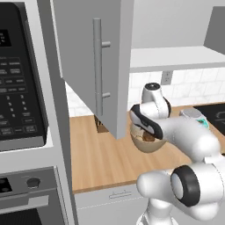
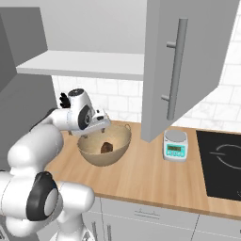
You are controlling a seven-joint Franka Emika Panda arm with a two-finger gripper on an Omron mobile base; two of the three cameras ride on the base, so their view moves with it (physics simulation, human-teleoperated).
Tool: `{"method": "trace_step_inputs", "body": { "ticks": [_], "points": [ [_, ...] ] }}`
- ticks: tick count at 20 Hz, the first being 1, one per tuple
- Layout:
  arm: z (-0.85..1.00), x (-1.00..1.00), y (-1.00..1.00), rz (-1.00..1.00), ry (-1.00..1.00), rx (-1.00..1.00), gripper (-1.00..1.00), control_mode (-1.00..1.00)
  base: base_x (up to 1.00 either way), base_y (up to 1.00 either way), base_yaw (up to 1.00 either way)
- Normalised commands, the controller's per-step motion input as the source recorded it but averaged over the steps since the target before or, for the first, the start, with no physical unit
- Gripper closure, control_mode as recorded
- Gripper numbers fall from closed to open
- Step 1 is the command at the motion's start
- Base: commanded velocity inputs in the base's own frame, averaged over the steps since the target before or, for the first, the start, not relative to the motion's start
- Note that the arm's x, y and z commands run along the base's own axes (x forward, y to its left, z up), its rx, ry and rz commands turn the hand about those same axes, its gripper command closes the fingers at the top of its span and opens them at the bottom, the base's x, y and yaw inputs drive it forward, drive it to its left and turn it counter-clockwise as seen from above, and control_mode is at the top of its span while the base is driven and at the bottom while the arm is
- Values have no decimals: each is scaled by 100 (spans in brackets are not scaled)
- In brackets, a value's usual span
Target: Open the cabinet, pick up the bread from the cabinet and place it in the basket. Then move the basket to the dining counter.
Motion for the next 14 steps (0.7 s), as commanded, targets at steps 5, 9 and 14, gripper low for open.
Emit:
{"method": "trace_step_inputs", "body": {
  "ticks": [5, 9, 14],
  "points": [
    [-5, -55, 45, -5, 9, 2, -100, -100, 0, 0, 0],
    [-11, -1, 0, -1, 10, 1, -100, -100, 0, 0, 0],
    [-6, -11, 0, 0, 7, 0, -100, -100, 0, 0, 0]
  ]
}}
